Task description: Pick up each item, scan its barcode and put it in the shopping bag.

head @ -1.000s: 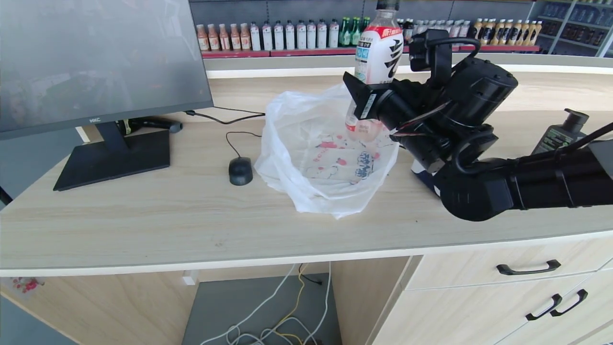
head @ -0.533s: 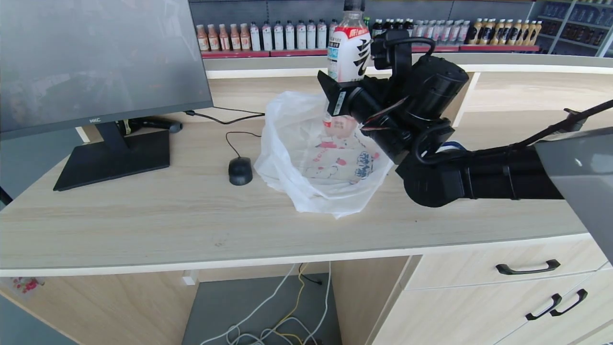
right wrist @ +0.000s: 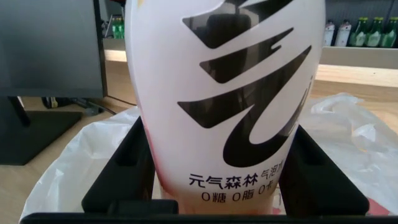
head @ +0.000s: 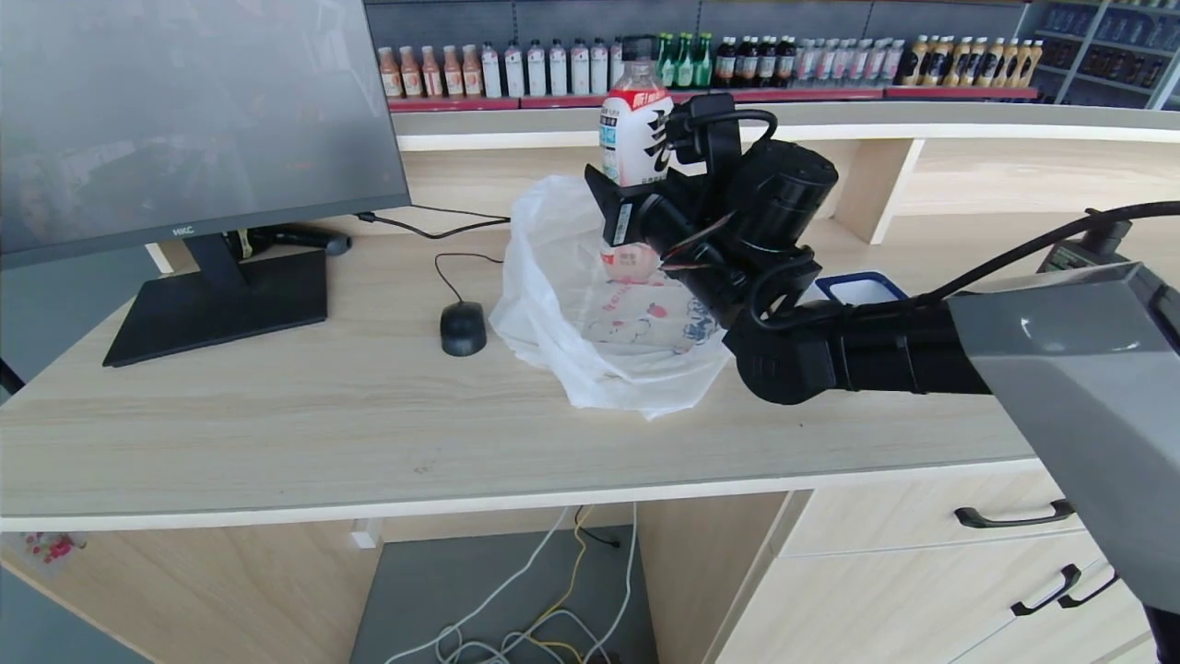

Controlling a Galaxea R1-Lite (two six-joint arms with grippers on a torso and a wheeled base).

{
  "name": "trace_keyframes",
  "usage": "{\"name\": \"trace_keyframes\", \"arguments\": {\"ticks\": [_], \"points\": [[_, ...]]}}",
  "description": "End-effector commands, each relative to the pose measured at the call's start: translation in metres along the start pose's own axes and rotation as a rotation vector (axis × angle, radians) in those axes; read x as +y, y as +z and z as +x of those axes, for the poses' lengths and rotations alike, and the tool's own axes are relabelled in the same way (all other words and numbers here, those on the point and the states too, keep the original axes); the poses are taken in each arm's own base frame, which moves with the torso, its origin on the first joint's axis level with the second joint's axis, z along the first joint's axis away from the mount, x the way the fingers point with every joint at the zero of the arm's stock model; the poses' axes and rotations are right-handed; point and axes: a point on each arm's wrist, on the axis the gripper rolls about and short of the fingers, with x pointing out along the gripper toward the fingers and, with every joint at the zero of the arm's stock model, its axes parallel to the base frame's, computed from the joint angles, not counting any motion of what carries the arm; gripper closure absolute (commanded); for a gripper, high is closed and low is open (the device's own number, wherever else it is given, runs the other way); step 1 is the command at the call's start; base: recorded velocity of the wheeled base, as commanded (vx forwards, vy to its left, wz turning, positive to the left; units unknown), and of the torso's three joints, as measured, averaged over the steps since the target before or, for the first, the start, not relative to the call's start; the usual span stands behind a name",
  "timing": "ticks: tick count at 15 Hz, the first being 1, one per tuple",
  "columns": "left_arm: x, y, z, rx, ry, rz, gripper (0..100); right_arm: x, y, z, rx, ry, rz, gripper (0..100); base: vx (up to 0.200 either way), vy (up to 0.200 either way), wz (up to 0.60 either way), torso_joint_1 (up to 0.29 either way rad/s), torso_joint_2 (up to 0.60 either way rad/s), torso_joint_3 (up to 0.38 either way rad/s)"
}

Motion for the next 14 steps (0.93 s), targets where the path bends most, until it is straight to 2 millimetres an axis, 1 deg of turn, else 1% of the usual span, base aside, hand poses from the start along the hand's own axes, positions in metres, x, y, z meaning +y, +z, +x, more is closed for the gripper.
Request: {"name": "trace_keyframes", "arguments": {"ticks": [1, 5, 11, 14], "points": [[0.000, 0.000, 0.000, 0.000, -0.001, 0.000, 0, 0.003, -0.010, 0.002, 0.013, 0.006, 0.000, 100, 0.000, 0.000, 0.00, 0.000, 0.00, 0.000], [0.000, 0.000, 0.000, 0.000, -0.001, 0.000, 0, 0.005, -0.026, 0.003, 0.023, 0.007, 0.004, 100, 0.000, 0.000, 0.00, 0.000, 0.00, 0.000], [0.000, 0.000, 0.000, 0.000, -0.001, 0.000, 0, 0.006, -0.043, 0.009, 0.029, 0.006, 0.030, 100, 0.000, 0.000, 0.00, 0.000, 0.00, 0.000], [0.000, 0.000, 0.000, 0.000, -0.001, 0.000, 0, 0.008, -0.047, 0.011, 0.024, 0.007, 0.031, 100, 0.000, 0.000, 0.00, 0.000, 0.00, 0.000]]}}
